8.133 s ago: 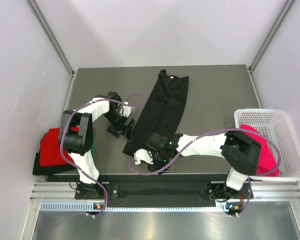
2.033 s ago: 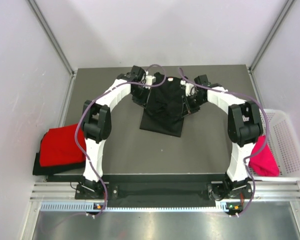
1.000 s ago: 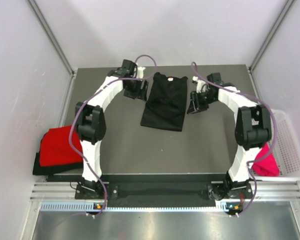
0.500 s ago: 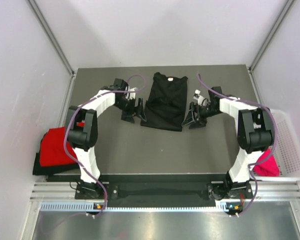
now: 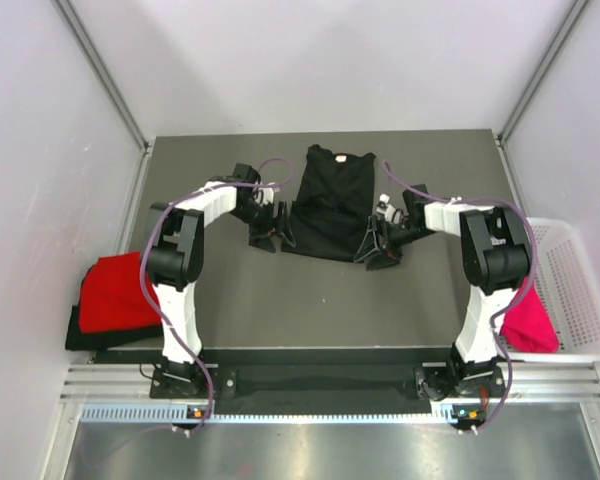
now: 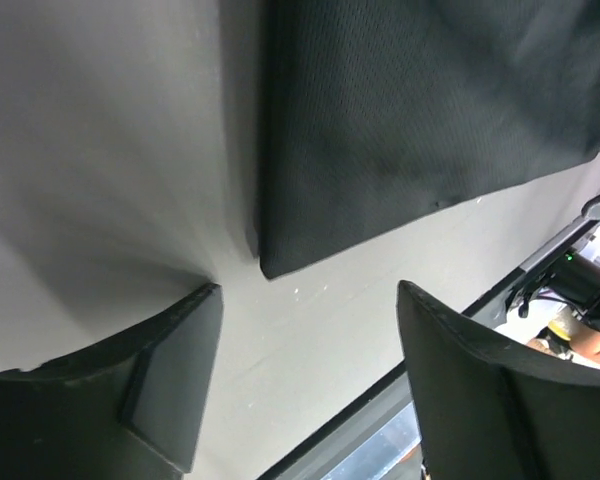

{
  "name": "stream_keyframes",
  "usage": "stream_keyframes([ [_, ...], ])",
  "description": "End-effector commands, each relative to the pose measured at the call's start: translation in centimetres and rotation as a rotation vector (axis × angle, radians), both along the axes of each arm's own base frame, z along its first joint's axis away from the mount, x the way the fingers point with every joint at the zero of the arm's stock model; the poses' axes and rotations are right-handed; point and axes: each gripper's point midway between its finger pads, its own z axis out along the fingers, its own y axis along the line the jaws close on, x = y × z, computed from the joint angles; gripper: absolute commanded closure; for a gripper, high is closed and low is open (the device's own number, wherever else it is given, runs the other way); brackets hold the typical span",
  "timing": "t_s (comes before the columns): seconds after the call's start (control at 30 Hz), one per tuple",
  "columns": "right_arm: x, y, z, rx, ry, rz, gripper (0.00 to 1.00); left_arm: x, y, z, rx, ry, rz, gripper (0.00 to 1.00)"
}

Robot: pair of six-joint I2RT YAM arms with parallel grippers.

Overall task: Fold and stack the t-shirts
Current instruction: Fold the tshirt

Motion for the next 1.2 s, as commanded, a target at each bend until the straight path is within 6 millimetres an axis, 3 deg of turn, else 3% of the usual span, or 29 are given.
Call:
stream_keyframes([
  [0.0, 1.0, 0.7, -0.1, 0.017, -0.03, 0.002, 0.39, 1.1, -0.6, -0.2, -0.025, -0.01, -0.003, 0.27],
  [0.17, 1.1, 0.8, -0.9, 0.014, -0.011, -0.008, 0.43, 0.7, -0.8, -1.0, -0.042, 0.029, -0.006, 0.39],
  [0.4, 1.4, 0.9, -1.6, 0.017, 0.009, -0.024, 0.49, 0.4, -0.7, -1.4, -0.035, 0.049, 0.0, 0.44],
  [0.6, 1.8, 1.2, -2.3, 0.029, 0.025, -0.045, 0.6, 0.4, -0.8, -2.2, -0.03, 0.071, 0.003, 0.59],
  [0.8, 1.9, 1.0, -3.1, 0.016, 0.04, -0.06, 0.64, 0.4, -0.9, -3.0, -0.034, 0.098, 0.005, 0.65],
  [0.87, 2.0, 0.9, -3.1, 0.017, 0.033, -0.061, 0.67, 0.4, -0.9, -3.2, -0.028, 0.104, 0.01, 0.74],
  [0.93, 2.2, 0.8, -3.0, 0.02, 0.017, -0.056, 0.8, 0.4, -0.8, -3.4, -0.023, 0.107, 0.012, 0.81],
  [0.97, 2.2, 0.8, -3.1, 0.02, 0.014, -0.054, 0.85, 0.4, -0.8, -3.4, -0.024, 0.104, 0.011, 0.89],
  [1.0, 2.3, 0.8, -3.0, 0.021, 0.007, -0.052, 1.0, 0.5, -0.8, -3.4, -0.022, 0.101, 0.013, 0.97],
  [1.17, 2.4, 0.5, -1.8, 0.022, -0.06, -0.036, 1.0, 1.0, -0.5, -2.0, -0.004, 0.046, 0.006, 1.0],
])
